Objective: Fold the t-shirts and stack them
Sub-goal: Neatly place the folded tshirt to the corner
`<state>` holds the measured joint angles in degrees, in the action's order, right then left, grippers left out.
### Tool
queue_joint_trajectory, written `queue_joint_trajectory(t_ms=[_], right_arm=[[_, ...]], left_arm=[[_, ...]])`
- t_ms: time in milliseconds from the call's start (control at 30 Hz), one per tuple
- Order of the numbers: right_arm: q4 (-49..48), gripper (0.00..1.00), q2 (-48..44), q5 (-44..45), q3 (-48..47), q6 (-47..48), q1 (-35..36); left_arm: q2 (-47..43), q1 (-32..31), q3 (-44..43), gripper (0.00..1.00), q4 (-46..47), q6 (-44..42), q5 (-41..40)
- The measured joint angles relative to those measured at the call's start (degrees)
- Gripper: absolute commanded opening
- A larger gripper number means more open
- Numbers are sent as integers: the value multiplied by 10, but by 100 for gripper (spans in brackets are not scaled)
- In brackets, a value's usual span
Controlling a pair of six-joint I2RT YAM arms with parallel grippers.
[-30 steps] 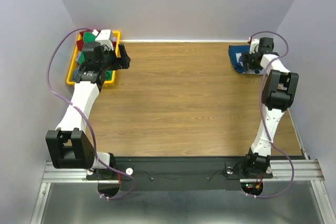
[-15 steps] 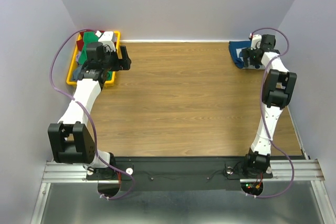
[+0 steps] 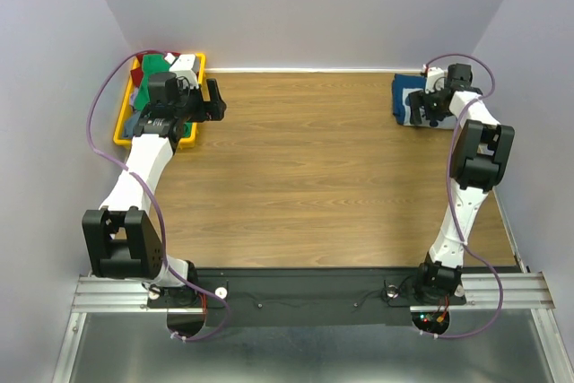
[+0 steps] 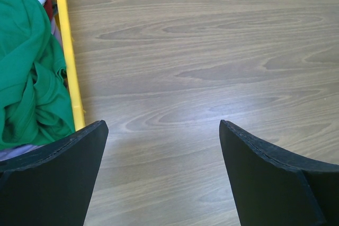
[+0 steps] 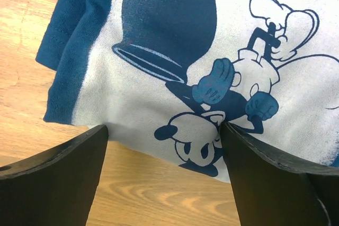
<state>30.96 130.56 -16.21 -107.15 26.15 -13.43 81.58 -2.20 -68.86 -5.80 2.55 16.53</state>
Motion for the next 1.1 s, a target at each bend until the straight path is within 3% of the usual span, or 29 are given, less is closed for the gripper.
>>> queue_joint_trajectory(t_ms=[333,867,1100], right_arm=[[18,90,4,-7,-24,-24,0],[33,100,50,25,-89,54,-5],[58,100,13,-20,-81,39,-5]], left_arm=[[0,0,0,99,0,-2,0],[0,0,0,99,0,-11,0],[0,0,-17,98,-12,-24,2]])
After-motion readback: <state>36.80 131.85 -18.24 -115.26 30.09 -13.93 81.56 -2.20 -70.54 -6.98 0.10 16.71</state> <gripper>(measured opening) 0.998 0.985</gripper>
